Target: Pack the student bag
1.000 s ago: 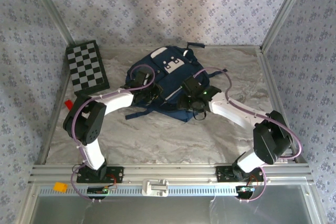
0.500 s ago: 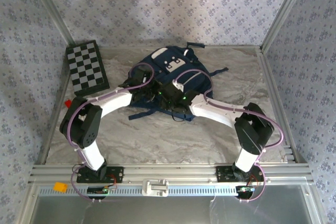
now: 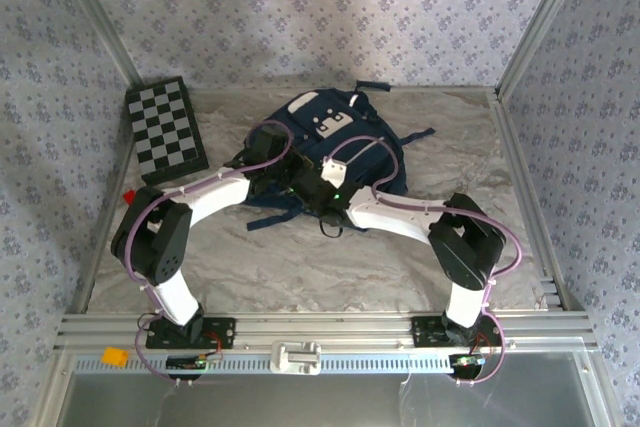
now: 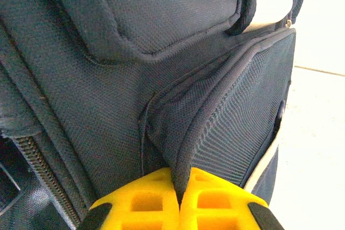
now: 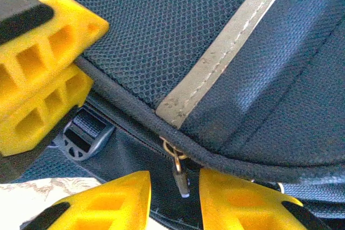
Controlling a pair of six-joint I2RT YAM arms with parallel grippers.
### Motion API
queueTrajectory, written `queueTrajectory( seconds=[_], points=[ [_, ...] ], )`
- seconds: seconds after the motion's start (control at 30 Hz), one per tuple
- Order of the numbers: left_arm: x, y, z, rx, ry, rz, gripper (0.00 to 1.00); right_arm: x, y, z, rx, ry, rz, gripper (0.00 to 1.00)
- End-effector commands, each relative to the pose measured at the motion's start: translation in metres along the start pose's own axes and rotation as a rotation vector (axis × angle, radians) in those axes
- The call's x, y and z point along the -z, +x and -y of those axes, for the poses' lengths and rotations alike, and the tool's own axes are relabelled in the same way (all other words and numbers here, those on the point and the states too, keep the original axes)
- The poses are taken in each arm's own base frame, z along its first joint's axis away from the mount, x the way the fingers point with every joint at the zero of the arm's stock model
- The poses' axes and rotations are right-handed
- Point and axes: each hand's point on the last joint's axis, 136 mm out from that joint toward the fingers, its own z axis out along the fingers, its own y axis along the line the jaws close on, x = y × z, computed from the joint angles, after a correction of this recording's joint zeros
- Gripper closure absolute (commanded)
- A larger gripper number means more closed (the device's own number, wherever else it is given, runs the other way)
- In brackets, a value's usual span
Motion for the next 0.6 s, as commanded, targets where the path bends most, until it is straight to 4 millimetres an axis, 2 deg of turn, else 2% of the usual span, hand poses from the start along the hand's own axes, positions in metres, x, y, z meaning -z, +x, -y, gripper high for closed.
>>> queueTrajectory(
  seconds=[0.0, 0.13, 0.23, 0.37, 0.4, 0.53, 0.57],
  points=[
    [0.016, 0.012, 0.037, -0.013, 0.122, -0.044, 1.00, -0.007, -0.009, 0.010, 0.041, 0.075, 0.054, 0.71],
    [0.015, 0.013, 0.036, -0.019, 0.119, -0.049, 1.00, -0.014, -0.013, 0.011, 0.094, 0.104, 0.086, 0.76],
    [0.015, 0.012, 0.031, -0.015, 0.105, -0.049, 1.00, -0.012, -0.021, 0.015, 0.133, 0.137, 0.130, 0.82],
    [0.016, 0.004, 0.020, -0.036, 0.067, -0.022, 1.00, -0.003, -0.025, 0.016, 0.209, 0.148, 0.142, 0.97],
    [0.017, -0.001, 0.017, -0.046, 0.054, -0.013, 1.00, 0.003, -0.024, 0.019, 0.228, 0.160, 0.138, 1.00],
    [0.024, -0.023, 0.009, -0.119, 0.013, 0.026, 1.00, 0.015, -0.008, 0.042, 0.314, 0.172, 0.067, 1.00],
    [0.027, -0.030, 0.004, -0.137, -0.014, 0.032, 1.00, 0.015, 0.002, 0.058, 0.345, 0.197, 0.031, 1.00]
  ],
)
